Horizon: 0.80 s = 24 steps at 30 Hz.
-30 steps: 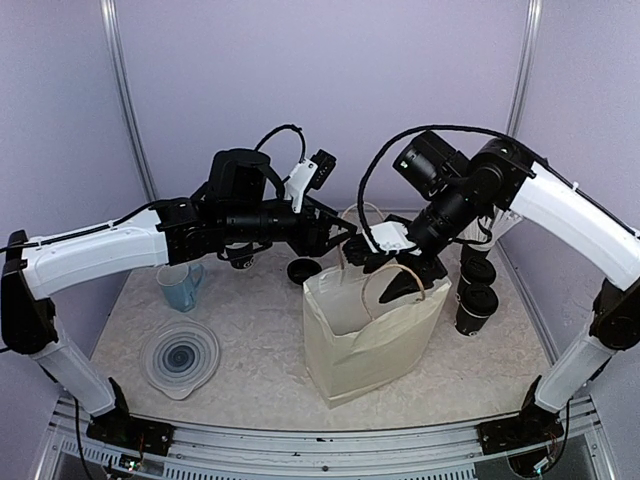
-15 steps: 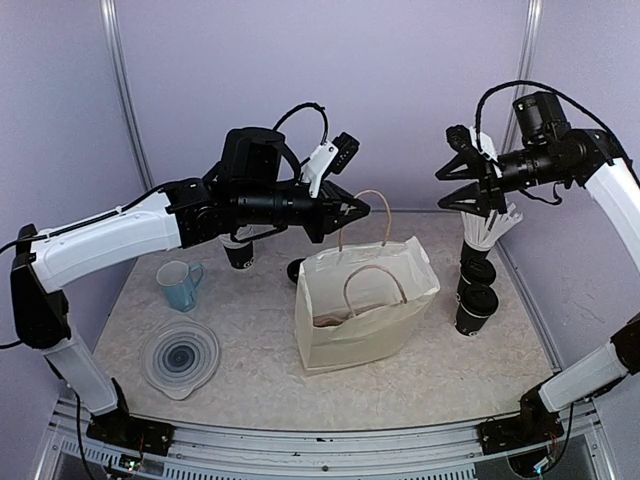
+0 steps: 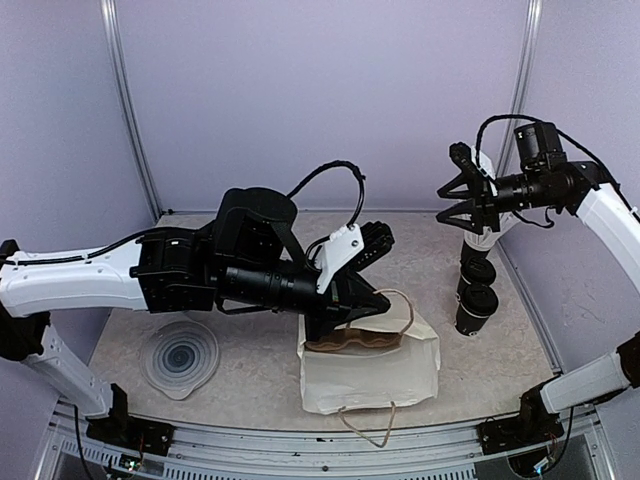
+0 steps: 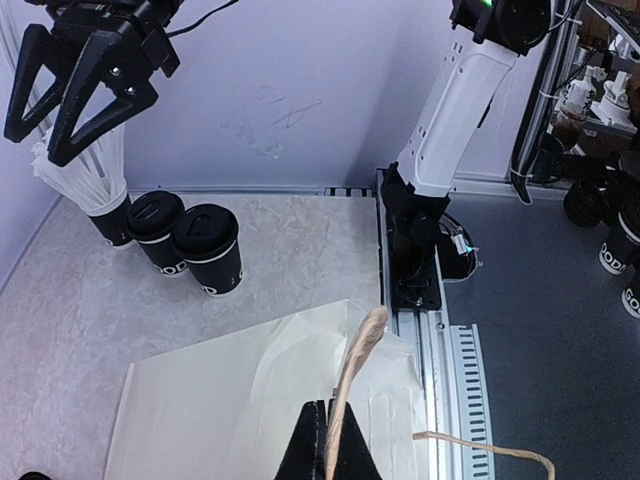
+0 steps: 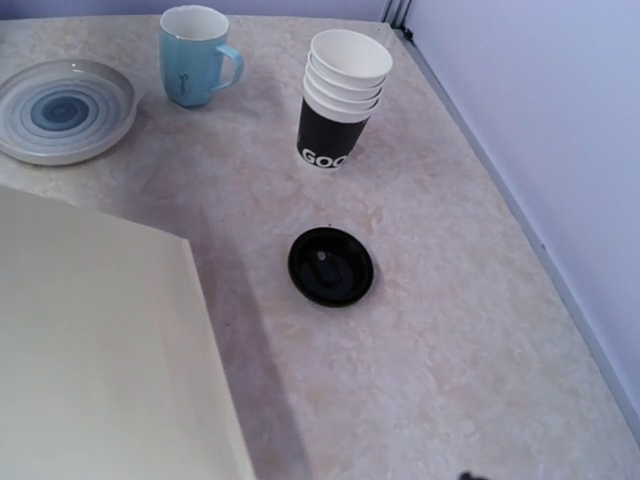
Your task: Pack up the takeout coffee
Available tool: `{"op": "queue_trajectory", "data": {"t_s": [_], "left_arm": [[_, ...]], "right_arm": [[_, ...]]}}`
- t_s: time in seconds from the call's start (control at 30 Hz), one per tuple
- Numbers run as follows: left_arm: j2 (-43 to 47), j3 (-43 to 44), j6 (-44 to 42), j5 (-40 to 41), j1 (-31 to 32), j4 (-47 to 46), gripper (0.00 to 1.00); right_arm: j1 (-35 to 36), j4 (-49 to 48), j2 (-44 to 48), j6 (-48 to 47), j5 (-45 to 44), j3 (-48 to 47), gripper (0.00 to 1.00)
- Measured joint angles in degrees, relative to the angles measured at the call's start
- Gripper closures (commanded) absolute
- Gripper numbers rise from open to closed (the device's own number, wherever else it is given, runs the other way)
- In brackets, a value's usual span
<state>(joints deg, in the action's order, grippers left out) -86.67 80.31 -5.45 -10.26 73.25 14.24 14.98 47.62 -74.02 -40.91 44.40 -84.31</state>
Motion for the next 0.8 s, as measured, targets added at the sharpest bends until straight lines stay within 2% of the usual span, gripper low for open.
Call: {"op": "queue_trajectory", "data": {"t_s": [0.1,0.2,0.37,0.5,0.6,0.7,0.8], "left_arm": [[1.22,-0.46,-0.02,1.60,0.57,0.48,1.00],[1.92,-0.37,-0.52,3.96,0.17,0.48,1.00],[1.01,3.52,-1.01,5.14,-4.09,2.71,1.00],[-2.32,10.40,0.48,2.80,-13.33,4.66,0.98],[-5.25,13.68,1.62,0.98,-18.03,5.14,0.98],[-8.41,15.91,2.45,-0.44,-20.31,6.25,0.97],[-11.54,17.29,3.10,-1.36,-21.84,7.32,0.95]], "right_arm": [[-0.02,-0.15,0.11,0.13,0.37,0.28,0.27],[-0.02,0.09,0.33,0.09,0.26,0.31,0.21],[-0.02,4.04,0.57,-1.99,-3.06,0.28,0.25],[-0.07,10.36,0.02,-4.96,-9.49,0.28,0.29],[-0.13,14.10,-0.83,-6.38,-15.87,1.31,0.33],[-0.35,16.74,-2.01,-6.49,-22.03,3.08,0.33],[-1.38,19.08,-3.13,-7.08,-26.29,4.57,0.29]]}}
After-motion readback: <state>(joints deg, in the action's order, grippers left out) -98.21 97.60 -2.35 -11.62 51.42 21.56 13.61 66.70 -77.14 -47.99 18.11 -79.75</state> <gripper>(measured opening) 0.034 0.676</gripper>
